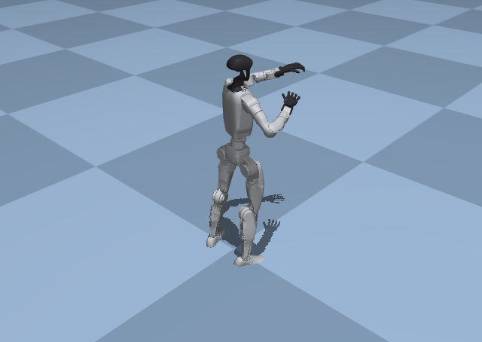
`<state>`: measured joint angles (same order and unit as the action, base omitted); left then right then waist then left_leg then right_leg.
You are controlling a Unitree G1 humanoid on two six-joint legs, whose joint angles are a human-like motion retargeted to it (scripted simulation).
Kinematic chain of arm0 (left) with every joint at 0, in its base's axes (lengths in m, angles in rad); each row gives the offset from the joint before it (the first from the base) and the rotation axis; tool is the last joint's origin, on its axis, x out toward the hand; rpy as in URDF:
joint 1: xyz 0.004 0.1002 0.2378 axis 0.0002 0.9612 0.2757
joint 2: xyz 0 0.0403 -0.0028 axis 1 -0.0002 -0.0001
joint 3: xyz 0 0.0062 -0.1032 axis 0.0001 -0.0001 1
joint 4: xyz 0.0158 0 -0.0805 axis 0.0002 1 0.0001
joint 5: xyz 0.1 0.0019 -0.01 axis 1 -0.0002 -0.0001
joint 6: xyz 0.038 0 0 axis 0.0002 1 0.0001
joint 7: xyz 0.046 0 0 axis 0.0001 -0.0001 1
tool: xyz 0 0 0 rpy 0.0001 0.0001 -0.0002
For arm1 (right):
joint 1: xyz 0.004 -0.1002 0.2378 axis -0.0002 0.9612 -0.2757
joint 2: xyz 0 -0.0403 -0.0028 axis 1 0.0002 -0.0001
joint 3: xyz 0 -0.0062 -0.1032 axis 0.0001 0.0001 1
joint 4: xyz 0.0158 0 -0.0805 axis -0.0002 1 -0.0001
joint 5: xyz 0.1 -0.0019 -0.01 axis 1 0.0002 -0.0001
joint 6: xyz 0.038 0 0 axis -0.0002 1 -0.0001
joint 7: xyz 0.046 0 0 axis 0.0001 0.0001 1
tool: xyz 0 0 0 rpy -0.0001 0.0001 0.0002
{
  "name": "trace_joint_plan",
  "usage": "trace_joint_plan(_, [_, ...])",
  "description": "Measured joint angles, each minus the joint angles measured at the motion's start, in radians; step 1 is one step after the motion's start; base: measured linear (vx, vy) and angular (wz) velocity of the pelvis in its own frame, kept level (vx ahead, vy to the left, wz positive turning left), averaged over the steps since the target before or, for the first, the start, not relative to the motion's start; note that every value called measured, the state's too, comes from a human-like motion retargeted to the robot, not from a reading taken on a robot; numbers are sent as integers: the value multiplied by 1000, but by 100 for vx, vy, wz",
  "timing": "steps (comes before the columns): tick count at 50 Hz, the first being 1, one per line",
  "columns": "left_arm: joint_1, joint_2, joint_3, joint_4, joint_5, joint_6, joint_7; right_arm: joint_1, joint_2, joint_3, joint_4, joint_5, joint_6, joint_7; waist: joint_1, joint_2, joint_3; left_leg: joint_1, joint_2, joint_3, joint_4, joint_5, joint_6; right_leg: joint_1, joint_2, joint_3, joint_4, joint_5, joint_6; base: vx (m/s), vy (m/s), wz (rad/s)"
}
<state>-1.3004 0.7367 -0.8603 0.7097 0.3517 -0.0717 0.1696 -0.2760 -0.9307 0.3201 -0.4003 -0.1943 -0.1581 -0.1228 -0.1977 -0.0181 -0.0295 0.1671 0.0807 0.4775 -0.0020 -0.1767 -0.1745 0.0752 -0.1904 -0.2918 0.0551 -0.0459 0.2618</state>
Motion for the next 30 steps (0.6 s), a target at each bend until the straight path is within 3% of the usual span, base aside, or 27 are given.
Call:
trace_joint_plan(5, [-117,-97,-150,209,-14,-33,29,46,-18,30,-40,-14,-39,-18,-49,3,3,-4,5,19,0,2,-7,-15,9,18,-4,6,0,-2,-1,-23])
trace_joint_plan(11, [-119,-199,-127,216,-45,-73,51,18,-8,89,1,-53,-71,-11,-52,-10,-2,-6,9,31,5,0,-13,-23,13,28,-8,12,0,0,0,-3])
trace_joint_plan(17, [24,-154,7,-167,-29,-127,9,-54,9,85,54,-120,-87,-25,6,-31,-2,-8,10,22,10,-3,-13,-18,11,19,-4,11,0,0,0,0])
trace_joint_plan(23, [210,-15,56,-659,43,-192,-43,-195,6,46,157,-204,-33,-52,121,-70,-3,-13,7,-12,14,-6,-7,-3,3,-12,1,7,0,0,0,31])
trace_joint_plan(30, [368,125,39,-939,55,-228,-71,-507,13,157,577,-258,65,-58,270,-121,9,-23,-3,-81,15,-6,1,30,-15,-75,7,-1,-4,0,2,54])
